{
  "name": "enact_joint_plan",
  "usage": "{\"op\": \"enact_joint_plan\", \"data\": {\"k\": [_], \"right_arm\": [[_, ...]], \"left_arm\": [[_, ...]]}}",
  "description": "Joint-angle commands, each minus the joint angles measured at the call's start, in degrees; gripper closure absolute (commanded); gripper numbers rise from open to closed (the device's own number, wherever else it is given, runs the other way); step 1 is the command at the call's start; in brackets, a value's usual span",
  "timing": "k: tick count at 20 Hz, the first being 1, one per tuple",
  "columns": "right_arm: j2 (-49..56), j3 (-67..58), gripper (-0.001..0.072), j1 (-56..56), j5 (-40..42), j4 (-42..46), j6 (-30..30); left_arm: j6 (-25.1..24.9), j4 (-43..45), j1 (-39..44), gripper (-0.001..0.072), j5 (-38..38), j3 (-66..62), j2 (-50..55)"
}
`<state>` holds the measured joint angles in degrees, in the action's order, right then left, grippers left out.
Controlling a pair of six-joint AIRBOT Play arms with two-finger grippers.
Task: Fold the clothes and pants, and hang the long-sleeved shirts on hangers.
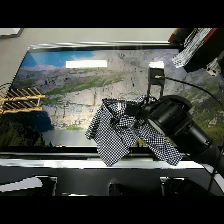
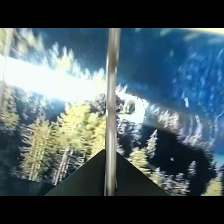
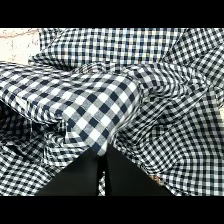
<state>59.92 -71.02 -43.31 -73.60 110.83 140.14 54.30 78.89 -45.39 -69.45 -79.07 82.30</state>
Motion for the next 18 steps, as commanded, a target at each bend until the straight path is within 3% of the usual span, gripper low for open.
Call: {"op": "enact_joint_plan", "data": {"k": [1, 4, 12, 18], "right_arm": [[0.02, -0.02, 0.0685, -0.04, 0.02, 0.0, 0.0], [0.02, -0.02, 0.0685, -0.04, 0.02, 0.0, 0.0], [0.02, -0.02, 0.0685, -0.04, 0.02, 0.63, 0.17], [1.6, -0.02, 0.0685, -0.04, 0.0, 1.92, 5.31]], "left_arm": [[3.72, -0.07, 0.81, 0.0688, 2.32, -0.59, -4.48], [7.13, -0.09, 0.98, 0.0688, 6.95, -0.59, -8.5], [7.04, -0.63, 6.82, 0.0688, 10.58, -0.55, -21.18], [5.55, -1.53, 22.01, 0.0689, 10.58, 7.15, -29.27]]}}
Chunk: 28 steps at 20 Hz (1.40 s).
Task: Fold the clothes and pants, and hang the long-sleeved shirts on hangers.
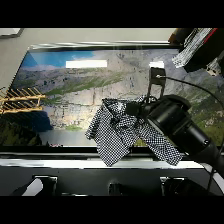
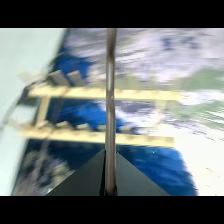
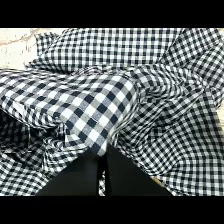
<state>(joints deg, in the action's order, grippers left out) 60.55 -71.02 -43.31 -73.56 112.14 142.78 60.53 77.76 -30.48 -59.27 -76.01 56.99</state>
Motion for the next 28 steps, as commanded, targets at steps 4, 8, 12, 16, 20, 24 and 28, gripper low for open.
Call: {"op": "enact_joint_plan", "data": {"k": [4, 8, 12, 16, 20, 24, 28], "right_arm": [[3.72, -0.02, 0.0685, -0.02, 0.0, 0.66, 5.16], [4.63, -0.04, 0.0685, 4.28, 0.28, 0.33, 5.62], [4.63, -0.04, 0.0685, 9.73, 0.15, -3.17, 1.57], [4.63, -0.04, 0.0685, 10.08, -2.75, -3.28, -0.72], [4.7, -0.04, 0.0685, 10.08, -3.04, -1.33, -0.44], [4.83, -0.04, 0.0685, 10.08, -2.93, 1.84, 3.02], [5.95, -0.04, 0.0686, 10.08, -2.51, 2.58, 5.27]], "left_arm": [[-0.44, -0.44, 22.08, 0.0689, 0.37, 18.58, -13.07], [0.57, -1.49, 38.77, 0.0687, -0.94, 29.09, -21.64], [6.56, -1.18, 54.21, 0.0688, -1.22, 32.28, -23.1], [7.3, -0.33, 62.88, 0.0689, -1.77, 32.92, -23.19], [8.74, -0.13, 63.78, 0.0689, -1.84, 32.89, -25.03], [8.79, 0.15, 63.73, 0.0689, -4.17, 32.87, -28.76], [9.14, 0.28, 63.76, 0.0689, -11.72, 32.87, -33.24]]}}
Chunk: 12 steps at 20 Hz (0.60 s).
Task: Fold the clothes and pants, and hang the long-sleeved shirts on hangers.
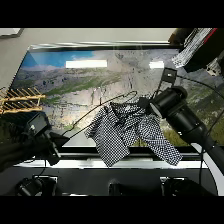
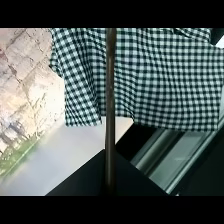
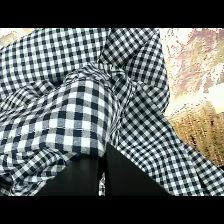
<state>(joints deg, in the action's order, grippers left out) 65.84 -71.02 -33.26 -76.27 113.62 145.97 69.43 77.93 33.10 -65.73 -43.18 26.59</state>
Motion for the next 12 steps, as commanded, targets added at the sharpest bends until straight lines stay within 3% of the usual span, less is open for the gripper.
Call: {"op": "enact_joint_plan", "data": {"k": [1, 8, 12], "right_arm": [[1.07, -0.04, 0.0686, 0.02, 0.63, 1.07, 2.78], [2.19, -0.04, 0.0686, 0.02, 3.19, 1.03, 9.31], [2.21, -0.04, 0.0686, 0.04, 3.45, 1.03, 11.1]], "left_arm": [[0.24, 0.11, 0.17, 0.0689, -7.17, 0.04, -3.82], [0.28, 0.11, 0.2, 0.0689, -10.36, 0.02, -7.72], [3.13, 0.09, 0.2, 0.0689, -10.36, -0.09, -10.47]]}}
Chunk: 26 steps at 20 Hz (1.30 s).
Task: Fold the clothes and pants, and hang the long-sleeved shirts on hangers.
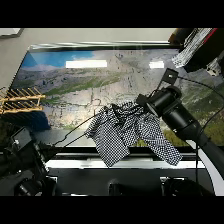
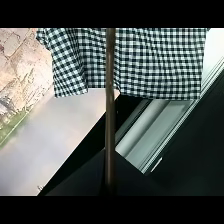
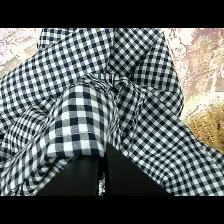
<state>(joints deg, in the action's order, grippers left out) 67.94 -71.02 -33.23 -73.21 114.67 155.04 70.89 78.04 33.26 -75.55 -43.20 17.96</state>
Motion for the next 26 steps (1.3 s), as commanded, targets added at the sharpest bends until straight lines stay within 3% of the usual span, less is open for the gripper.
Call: {"op": "enact_joint_plan", "data": {"k": [1, 10, 15, 26], "right_arm": [[0.11, -0.04, 0.0686, 0.02, 0.57, -0.07, 2.43], [0.02, -0.09, 0.0686, 0.0, 1.18, -1.99, 3.28], [-0.55, -0.09, 0.0686, -0.02, 1.16, -6.64, -0.17], [-4.24, -1.2, 0.0686, -0.17, -0.11, -8.55, -5.86]], "left_arm": [[1.84, -0.02, 0.04, 0.0689, -0.55, -0.07, -2.56], [2.8, -3.04, 0.04, 0.0688, -1.81, 0.44, -3.96], [2.36, -3.48, 0.04, 0.0688, 2.71, 3.32, -0.66], [-6.54, -5.38, 0.04, 0.0688, 13.77, 3.28, 10.54]]}}
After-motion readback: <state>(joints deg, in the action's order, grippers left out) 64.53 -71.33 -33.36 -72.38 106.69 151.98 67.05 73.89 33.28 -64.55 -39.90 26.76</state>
